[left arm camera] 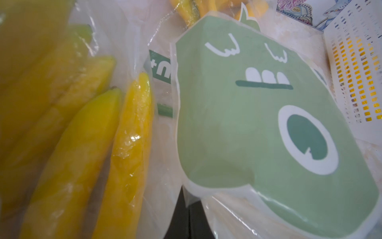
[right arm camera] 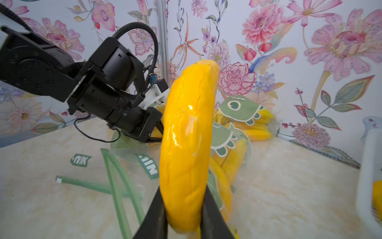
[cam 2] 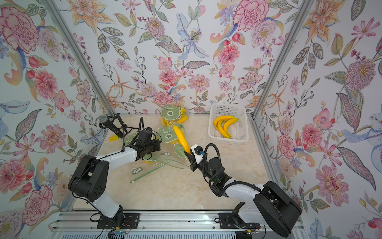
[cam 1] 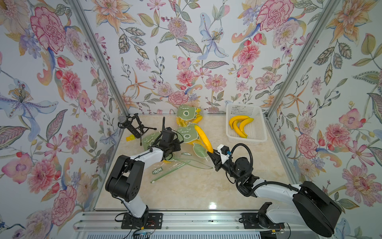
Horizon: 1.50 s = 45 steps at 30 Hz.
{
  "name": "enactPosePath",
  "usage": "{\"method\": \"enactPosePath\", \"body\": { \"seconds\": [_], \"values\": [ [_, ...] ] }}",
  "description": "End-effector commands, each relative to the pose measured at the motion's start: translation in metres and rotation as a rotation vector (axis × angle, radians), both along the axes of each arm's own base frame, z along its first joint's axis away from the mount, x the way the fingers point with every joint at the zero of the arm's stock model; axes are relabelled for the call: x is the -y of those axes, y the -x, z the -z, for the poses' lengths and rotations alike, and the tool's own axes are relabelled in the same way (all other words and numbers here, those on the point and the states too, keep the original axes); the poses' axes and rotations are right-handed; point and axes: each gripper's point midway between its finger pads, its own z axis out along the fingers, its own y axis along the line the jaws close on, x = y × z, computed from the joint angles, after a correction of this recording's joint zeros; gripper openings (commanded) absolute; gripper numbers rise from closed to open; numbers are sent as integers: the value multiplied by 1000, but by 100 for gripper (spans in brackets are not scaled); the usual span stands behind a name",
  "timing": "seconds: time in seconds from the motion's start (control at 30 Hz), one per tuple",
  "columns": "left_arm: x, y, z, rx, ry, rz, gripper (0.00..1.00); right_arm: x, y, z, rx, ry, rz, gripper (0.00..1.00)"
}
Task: Open the zip-top bag and take out the banana
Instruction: Place the banana in the basket.
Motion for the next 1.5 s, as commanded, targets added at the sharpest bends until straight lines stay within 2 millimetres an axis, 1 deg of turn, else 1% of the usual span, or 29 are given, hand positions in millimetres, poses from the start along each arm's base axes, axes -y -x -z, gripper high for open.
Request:
{"method": "enactPosePath", "body": {
  "seconds": [0.0, 0.07, 0.13, 0.27, 0.33, 0.43, 0.57, 0.63, 0.7, 0.83, 0.9, 0.97, 1.03, 1.1, 1.2, 1.3, 1.37, 1.47],
  "values": [
    [1, 1, -17, 56, 0, -13, 0, 34, -36, -4, -35, 26, 140, 18],
    [3, 2, -19, 62, -3, -5, 0, 51, -56, -4, -55, 67, 212, 18],
    [4, 4, -21, 70, -7, -1, 0, 69, -82, -4, -86, 130, 301, 18],
    [5, 6, -22, 78, -8, 4, 0, 106, -131, 4, -163, 282, 482, 18],
    [5, 6, -22, 78, -9, 7, 0, 128, -155, 4, -200, 321, 572, 18],
    [4, 7, -20, 76, -14, 9, 0, 153, -188, 10, -265, 365, 653, 18],
    [3, 9, -18, 74, -16, 10, 0, 179, -229, 32, -363, 469, 735, 19],
    [2, 10, -18, 75, -16, 10, 0, 189, -245, 44, -393, 521, 783, 19],
    [2, 12, -17, 74, -17, 9, 0, 199, -256, 54, -413, 578, 838, 22],
    [1, 13, -15, 73, -21, 11, 0, 213, -273, 80, -479, 673, 893, 23],
    [1, 13, -14, 72, -22, 12, 0, 214, -277, 90, -510, 689, 897, 23],
    [1, 13, -14, 70, -23, 11, 0, 211, -280, 101, -548, 678, 878, 23],
    [2, 12, -13, 70, -22, 11, 0, 204, -281, 110, -585, 649, 842, 24],
    [2, 12, -13, 70, -22, 12, 0, 195, -280, 114, -608, 609, 799, 30],
    [2, 11, -12, 68, -27, 13, 0, 184, -279, 114, -630, 542, 745, 42],
    [0, 11, -10, 62, -43, 15, 0, 183, -278, 107, -639, 490, 730, 50],
    [-1, 12, -11, 65, -47, 14, 0, 185, -275, 99, -642, 450, 727, 54],
    [-2, 12, -15, 70, -49, 12, 0, 187, -267, 78, -633, 394, 721, 54]
  ]
}}
